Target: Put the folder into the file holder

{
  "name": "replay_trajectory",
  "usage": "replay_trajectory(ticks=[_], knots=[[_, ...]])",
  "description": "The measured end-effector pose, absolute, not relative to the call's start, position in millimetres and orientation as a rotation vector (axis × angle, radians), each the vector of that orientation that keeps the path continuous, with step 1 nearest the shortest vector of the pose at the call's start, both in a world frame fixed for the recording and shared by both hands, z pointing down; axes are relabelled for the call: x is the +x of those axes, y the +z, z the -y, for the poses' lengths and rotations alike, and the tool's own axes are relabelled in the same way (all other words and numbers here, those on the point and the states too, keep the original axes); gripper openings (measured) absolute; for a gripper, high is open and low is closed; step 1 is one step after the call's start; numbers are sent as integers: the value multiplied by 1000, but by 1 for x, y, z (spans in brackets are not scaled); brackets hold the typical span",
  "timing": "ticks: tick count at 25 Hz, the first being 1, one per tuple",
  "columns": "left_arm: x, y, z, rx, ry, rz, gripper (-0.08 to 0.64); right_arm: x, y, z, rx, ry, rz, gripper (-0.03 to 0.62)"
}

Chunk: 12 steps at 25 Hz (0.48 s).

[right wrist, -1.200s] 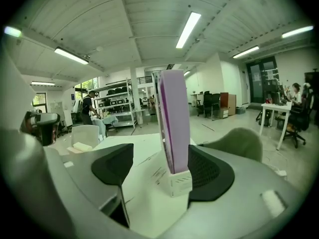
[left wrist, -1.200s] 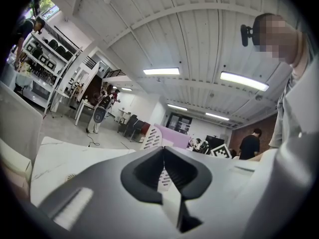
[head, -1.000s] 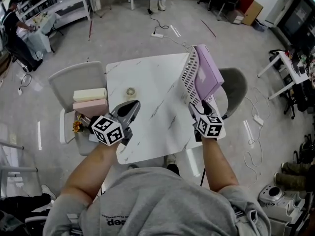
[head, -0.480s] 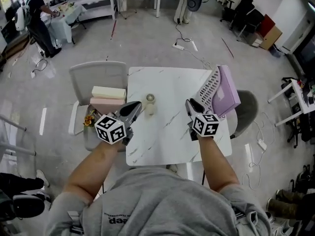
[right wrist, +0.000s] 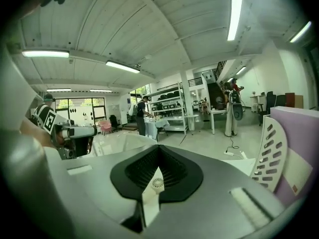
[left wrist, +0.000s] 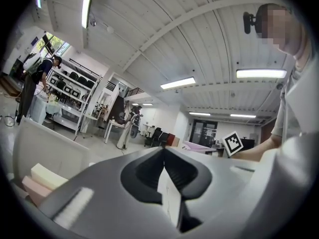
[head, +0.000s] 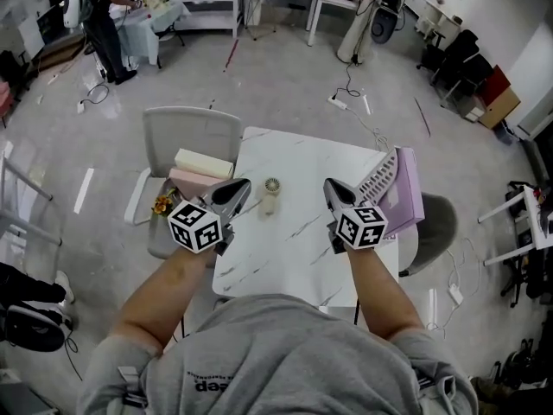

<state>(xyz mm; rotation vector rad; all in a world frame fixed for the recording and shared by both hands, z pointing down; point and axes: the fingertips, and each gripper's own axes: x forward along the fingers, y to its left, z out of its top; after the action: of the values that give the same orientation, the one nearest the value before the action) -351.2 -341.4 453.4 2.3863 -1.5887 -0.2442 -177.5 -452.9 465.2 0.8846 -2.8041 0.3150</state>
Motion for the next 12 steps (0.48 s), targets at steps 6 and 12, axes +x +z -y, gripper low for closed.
replay_trajectory(ticks=[6, 12], knots=[[-351, 450, 342, 2368, -254, 1624, 60, -170, 460, 457, 848, 317, 2824, 3], [-347, 445, 347, 2377, -239, 1628, 60, -163, 457, 462, 865, 294, 2817, 3]])
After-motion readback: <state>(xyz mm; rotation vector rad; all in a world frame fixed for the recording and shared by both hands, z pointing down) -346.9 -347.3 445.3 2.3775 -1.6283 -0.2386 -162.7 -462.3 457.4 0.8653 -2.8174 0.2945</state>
